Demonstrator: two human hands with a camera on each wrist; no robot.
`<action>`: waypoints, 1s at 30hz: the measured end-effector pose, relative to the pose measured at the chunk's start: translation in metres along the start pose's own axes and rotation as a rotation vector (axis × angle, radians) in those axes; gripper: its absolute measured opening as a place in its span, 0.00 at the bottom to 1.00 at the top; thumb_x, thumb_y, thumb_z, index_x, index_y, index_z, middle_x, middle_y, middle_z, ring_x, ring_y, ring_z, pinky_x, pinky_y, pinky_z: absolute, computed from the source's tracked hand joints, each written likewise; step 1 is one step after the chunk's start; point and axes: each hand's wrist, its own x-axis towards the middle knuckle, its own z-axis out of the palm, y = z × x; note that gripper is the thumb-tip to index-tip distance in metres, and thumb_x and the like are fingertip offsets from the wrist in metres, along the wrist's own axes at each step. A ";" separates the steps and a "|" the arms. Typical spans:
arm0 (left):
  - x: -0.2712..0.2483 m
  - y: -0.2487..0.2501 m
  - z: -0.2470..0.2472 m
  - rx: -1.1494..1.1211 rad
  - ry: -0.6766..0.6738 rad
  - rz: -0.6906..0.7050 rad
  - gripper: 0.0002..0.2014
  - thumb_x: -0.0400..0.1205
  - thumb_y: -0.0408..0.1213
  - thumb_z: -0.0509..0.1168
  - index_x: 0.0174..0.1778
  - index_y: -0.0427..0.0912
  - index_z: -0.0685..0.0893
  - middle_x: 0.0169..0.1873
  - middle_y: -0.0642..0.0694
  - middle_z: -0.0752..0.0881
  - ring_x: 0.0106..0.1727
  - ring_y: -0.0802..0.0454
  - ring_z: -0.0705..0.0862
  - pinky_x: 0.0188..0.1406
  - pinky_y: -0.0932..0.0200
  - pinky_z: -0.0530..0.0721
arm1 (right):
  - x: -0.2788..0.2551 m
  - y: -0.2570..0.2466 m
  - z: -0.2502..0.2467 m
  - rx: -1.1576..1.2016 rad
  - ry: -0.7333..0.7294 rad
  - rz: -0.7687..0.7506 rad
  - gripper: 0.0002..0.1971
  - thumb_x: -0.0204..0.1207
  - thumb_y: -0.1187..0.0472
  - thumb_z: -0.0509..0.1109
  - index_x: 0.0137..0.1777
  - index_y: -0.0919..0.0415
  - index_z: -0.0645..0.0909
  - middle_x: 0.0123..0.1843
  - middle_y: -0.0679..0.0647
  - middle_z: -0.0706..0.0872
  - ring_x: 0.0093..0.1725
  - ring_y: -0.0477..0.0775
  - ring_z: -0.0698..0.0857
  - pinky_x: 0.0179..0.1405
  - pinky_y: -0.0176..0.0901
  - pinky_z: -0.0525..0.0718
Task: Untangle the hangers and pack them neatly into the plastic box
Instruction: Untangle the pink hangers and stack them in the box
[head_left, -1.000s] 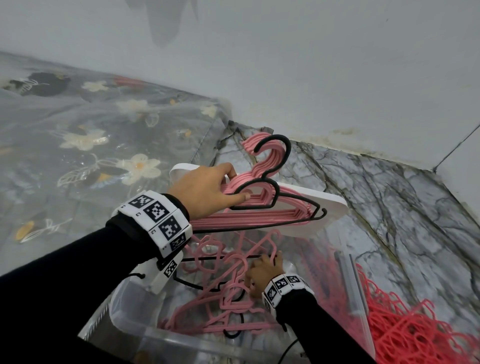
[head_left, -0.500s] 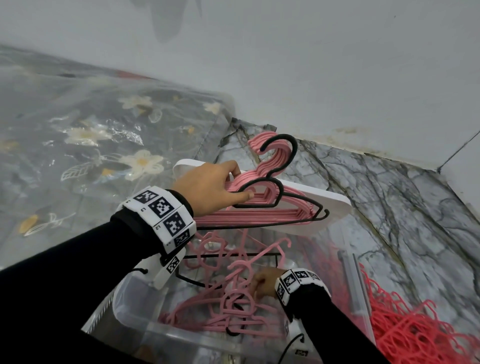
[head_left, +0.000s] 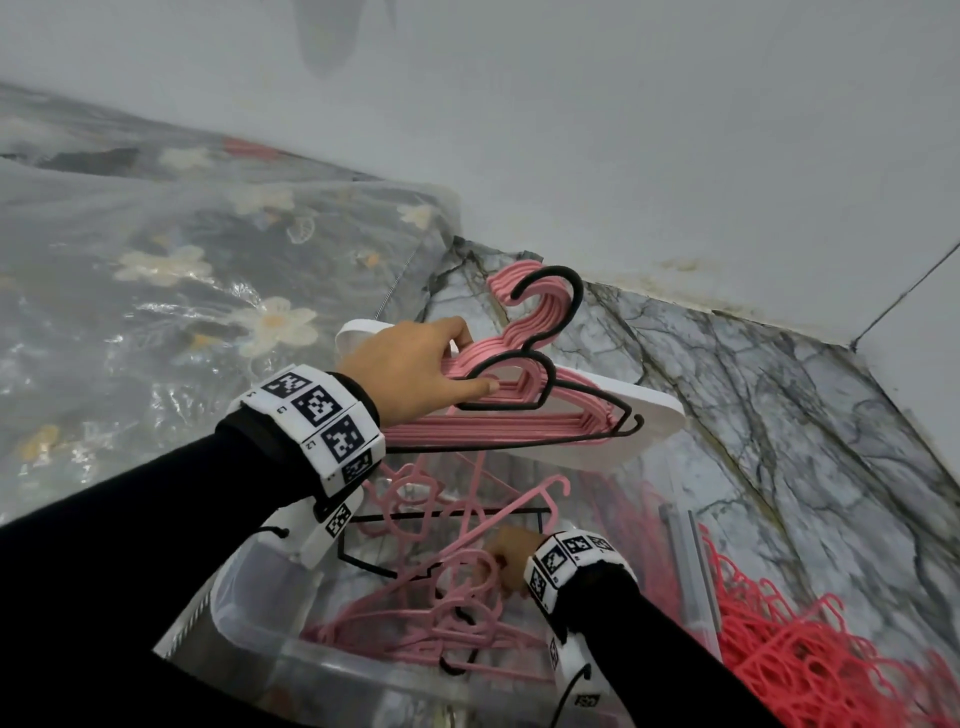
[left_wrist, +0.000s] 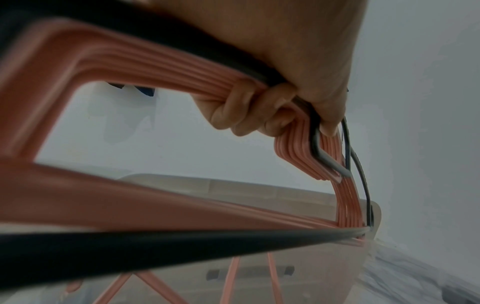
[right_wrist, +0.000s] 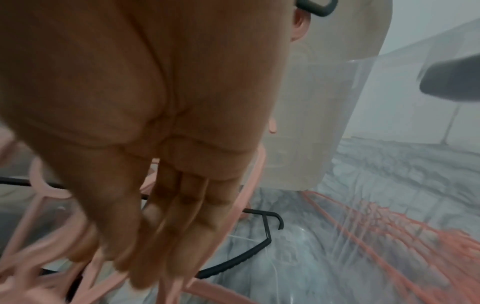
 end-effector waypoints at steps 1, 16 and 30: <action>0.000 0.000 0.000 0.004 -0.002 0.001 0.23 0.70 0.71 0.62 0.47 0.56 0.72 0.30 0.57 0.80 0.29 0.66 0.74 0.30 0.59 0.73 | -0.001 0.001 0.002 0.010 -0.017 -0.010 0.13 0.72 0.68 0.71 0.56 0.61 0.87 0.55 0.60 0.89 0.52 0.61 0.88 0.46 0.41 0.82; -0.001 0.000 -0.006 -0.003 -0.035 0.001 0.26 0.68 0.73 0.63 0.48 0.56 0.74 0.27 0.61 0.76 0.29 0.65 0.74 0.31 0.58 0.73 | -0.034 -0.010 -0.045 0.430 0.116 -0.014 0.07 0.75 0.66 0.72 0.51 0.67 0.87 0.39 0.60 0.89 0.35 0.52 0.86 0.49 0.50 0.88; -0.011 0.005 -0.014 -0.028 -0.086 0.024 0.32 0.58 0.80 0.54 0.45 0.58 0.71 0.29 0.62 0.73 0.32 0.63 0.75 0.32 0.60 0.69 | -0.142 -0.038 -0.142 0.678 0.724 -0.337 0.05 0.71 0.68 0.76 0.46 0.66 0.88 0.40 0.57 0.91 0.39 0.48 0.90 0.41 0.36 0.87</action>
